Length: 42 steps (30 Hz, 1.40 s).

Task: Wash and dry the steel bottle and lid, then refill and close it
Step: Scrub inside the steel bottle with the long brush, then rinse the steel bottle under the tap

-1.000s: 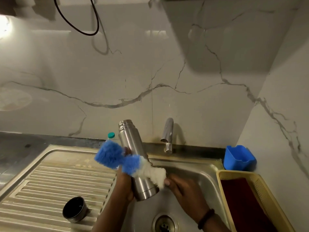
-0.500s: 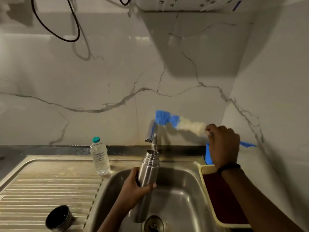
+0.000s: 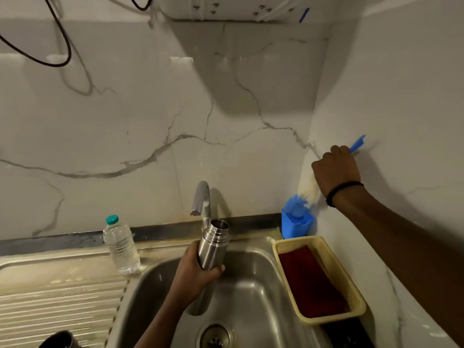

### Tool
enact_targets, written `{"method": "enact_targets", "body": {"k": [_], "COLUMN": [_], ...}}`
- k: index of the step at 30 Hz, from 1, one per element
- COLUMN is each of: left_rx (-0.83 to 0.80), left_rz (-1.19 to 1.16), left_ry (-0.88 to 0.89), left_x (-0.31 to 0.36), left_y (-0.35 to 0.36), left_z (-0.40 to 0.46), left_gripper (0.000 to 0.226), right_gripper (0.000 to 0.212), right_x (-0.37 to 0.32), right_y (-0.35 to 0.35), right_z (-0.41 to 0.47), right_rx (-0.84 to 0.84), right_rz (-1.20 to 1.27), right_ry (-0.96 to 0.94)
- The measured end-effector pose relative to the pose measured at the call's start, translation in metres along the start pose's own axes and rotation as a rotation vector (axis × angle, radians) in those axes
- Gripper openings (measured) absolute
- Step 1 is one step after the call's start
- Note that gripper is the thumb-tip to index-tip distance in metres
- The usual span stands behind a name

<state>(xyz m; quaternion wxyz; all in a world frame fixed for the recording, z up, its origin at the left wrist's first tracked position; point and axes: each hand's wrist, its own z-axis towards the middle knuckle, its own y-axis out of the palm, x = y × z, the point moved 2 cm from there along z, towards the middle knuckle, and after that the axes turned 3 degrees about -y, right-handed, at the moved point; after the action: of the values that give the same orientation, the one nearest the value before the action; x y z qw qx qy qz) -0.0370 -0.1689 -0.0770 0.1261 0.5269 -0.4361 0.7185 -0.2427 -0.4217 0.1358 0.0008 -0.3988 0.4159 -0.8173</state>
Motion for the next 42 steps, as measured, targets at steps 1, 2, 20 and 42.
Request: {"method": "enact_targets", "body": {"k": [1, 2, 20, 42], "left_rx": [0.008, 0.014, 0.055, 0.137], "left_rz": [0.001, 0.0, -0.06, -0.029], "left_ry": [0.007, 0.016, -0.014, -0.049], "left_x": [0.001, 0.003, 0.001, -0.031], "left_y": [0.002, 0.003, 0.0, -0.019], "left_z": [0.0, 0.0, -0.005, 0.021], "left_gripper": [0.065, 0.065, 0.063, 0.071], "right_gripper": [0.021, 0.021, 0.021, 0.039], "right_x": [0.0, -0.002, -0.063, -0.299], "right_y": [0.001, 0.004, 0.066, 0.033], "right_z": [0.002, 0.003, 0.02, 0.007], "right_rx": [-0.031, -0.057, 0.194, -0.521], "right_rz": [-0.026, -0.044, 0.291, 1.781], "right_ry": [-0.015, -0.03, -0.244, -0.073]}}
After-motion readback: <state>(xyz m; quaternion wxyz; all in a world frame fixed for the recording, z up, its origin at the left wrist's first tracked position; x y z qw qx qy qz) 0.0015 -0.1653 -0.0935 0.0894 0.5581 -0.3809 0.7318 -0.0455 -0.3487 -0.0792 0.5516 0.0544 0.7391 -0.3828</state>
